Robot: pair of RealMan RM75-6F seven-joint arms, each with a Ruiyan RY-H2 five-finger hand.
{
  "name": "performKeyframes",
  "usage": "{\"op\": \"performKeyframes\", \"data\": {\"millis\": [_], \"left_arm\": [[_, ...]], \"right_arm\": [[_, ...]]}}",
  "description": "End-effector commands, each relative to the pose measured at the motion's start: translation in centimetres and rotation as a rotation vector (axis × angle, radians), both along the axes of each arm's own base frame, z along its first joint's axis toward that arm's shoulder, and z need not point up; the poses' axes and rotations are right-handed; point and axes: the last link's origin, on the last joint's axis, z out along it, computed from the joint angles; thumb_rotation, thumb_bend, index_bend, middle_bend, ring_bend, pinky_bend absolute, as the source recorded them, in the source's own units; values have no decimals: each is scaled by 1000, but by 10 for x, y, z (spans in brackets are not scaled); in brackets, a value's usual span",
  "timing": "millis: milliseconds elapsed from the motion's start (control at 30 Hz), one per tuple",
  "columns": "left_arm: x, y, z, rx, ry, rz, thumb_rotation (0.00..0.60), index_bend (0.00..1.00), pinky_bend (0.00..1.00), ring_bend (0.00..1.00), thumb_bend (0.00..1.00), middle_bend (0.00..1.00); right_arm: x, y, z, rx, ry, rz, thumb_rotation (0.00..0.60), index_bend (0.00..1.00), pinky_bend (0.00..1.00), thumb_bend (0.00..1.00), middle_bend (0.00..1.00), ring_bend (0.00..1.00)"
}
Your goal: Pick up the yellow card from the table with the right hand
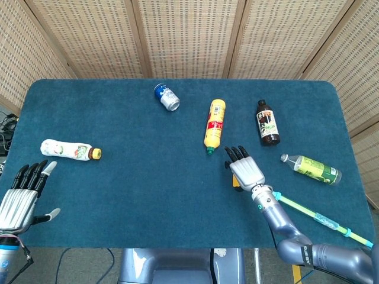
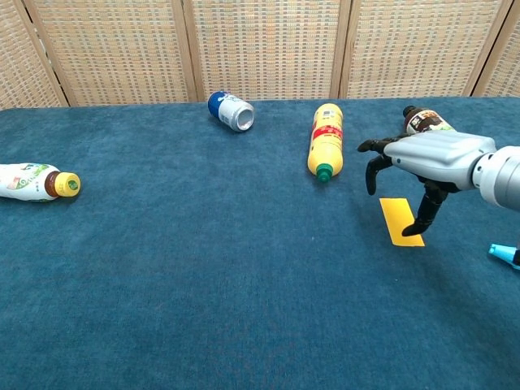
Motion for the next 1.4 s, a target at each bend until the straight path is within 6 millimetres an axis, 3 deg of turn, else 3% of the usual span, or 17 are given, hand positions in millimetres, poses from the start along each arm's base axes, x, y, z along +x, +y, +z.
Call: {"op": "performKeyframes", "data": {"millis": [33,1167,1233,1400], "left_arm": [[0,0,0,-2,0,1,600,0,0,0,0,0],[-1,2,0,-4,-5,10,600,0,0,0,0,0],[-1,2,0,-4,-5,11,600,0,0,0,0,0],[-1,2,0,-4,-4,13,600,0,0,0,0,0]], "right_arm": [[-4,0,-5,1,14,-6,600,401,0,148,0,0],[-16,-6,-31,-6,68,-19,600,419,0,176,0,0],[-17,-8,-32,-9,70,-20,600,422,0,209,0,0],[-18,-14,-28,-43,81,-11,600,428,0,402,0,0]]}}
